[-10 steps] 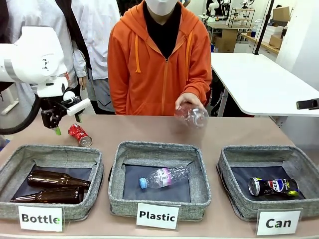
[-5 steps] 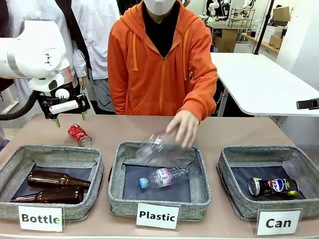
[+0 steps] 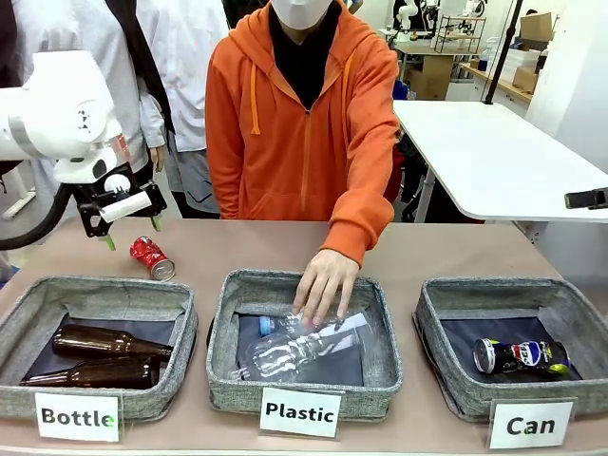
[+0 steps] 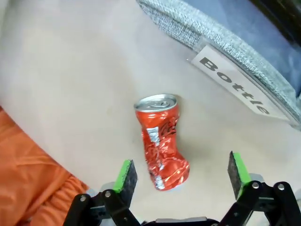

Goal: Sort the can waste into the basket.
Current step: Pick up the can waste from the table and place it in the right Fabric basket.

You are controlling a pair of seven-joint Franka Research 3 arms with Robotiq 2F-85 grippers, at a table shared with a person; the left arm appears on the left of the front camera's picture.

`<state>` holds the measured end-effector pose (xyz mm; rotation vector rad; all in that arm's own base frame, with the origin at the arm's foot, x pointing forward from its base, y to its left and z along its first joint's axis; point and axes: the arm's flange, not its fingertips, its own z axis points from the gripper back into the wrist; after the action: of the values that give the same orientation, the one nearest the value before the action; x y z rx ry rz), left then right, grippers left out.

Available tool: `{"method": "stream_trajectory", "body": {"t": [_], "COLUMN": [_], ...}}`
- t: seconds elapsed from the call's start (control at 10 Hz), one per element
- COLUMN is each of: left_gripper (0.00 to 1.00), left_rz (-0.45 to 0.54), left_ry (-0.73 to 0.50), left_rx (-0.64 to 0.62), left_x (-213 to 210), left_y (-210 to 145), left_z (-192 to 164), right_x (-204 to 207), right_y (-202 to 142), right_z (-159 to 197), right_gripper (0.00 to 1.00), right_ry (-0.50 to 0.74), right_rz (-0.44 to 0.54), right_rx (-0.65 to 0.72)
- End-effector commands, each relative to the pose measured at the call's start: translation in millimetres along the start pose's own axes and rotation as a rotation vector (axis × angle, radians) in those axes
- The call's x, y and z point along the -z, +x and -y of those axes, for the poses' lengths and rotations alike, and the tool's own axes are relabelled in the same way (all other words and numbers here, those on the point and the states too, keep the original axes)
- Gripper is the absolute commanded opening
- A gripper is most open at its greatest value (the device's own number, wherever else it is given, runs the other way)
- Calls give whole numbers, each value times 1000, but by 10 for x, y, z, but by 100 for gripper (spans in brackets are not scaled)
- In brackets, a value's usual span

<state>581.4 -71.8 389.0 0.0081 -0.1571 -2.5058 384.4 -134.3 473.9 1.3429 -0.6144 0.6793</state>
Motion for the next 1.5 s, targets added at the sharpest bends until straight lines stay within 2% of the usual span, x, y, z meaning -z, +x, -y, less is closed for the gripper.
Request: {"method": "stream_trajectory", "body": {"t": [0.0, 0.1, 0.2, 0.4, 0.7, 1.0, 1.1, 1.2, 1.3, 1.4], "left_gripper": [100, 100, 100, 100, 100, 100, 40, 40, 0, 34], "left_rz": [1, 3, -16, -25, -32, -41, -56, -55, -57, -63], "left_ry": [14, 13, 28, 120, 34, 19, -2, 0, -9, -15], "left_rx": [-72, -53, -94, -146, -157, -155, -161, -163, -166, -175], "left_x": [281, 407, 532, 648, 745, 740, 736, 742, 749, 739], "left_y": [-78, -133, -186, -232, -266, -244, -232, -214, -215, -234], "left_z": [-19, -63, -122, -201, -319, -334, -341, -332, -330, -333], "right_x": [-23, -23, -23, -23, -23, -23, -23, -23, -23, -23], "right_y": [-10, -10, -10, -10, -10, -10, -10, -10, -10, -10], "right_z": [-17, -17, -17, -17, -17, -17, -17, -17, -17, -17], "right_gripper": [100, 100, 100, 100, 100, 100, 100, 100, 100, 100], "right_ry": [9, 9, 9, 9, 9, 9, 9, 9, 9, 9], "right_rz": [-15, -15, -15, -15, -15, -15, -15, -15, -15, -15], "right_rx": [-14, -14, -14, -14, -14, -14, -14, -14, -14, -14]}}
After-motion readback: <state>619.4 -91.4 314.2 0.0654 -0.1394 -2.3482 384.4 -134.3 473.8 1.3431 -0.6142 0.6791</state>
